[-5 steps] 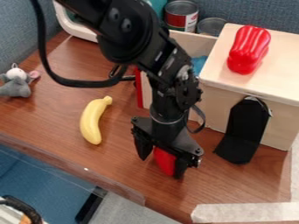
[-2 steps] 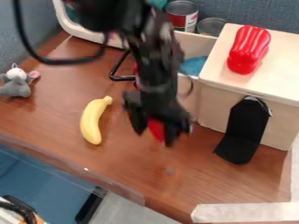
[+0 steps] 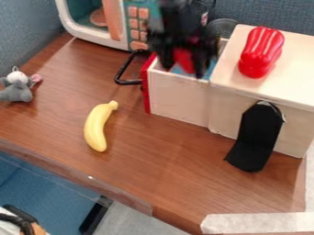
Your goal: Pick red object on the table and put it inside the drawer
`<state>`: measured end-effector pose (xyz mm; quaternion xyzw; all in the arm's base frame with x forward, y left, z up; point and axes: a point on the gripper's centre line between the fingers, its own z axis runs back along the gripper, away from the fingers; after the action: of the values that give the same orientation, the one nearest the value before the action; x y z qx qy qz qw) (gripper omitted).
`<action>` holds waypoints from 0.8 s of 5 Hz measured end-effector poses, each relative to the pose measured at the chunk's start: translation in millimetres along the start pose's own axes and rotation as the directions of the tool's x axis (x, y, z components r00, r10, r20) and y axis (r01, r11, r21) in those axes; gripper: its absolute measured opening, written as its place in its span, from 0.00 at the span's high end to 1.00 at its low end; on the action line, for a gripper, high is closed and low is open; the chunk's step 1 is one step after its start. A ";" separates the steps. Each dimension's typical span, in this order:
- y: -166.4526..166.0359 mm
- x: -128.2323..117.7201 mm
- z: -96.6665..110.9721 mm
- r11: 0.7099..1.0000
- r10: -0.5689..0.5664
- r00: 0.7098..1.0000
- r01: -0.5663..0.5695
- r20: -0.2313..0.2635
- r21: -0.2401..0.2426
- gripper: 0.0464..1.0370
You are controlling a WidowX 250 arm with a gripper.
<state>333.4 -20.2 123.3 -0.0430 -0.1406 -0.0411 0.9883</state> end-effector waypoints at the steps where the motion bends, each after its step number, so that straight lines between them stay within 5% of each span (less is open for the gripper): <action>1: 4.0 25.9 -15.2 1.000 0.021 1.000 -0.021 0.000 0.011 0.27; 3: 18.3 33.4 -49.4 0.997 0.046 0.996 -0.042 -0.078 0.057 0.20; 4: 20.8 29.9 -48.7 0.997 0.058 0.991 -0.052 -0.117 0.058 0.03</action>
<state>377.3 -6.4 83.6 -0.0174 -0.0816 -0.0124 0.9964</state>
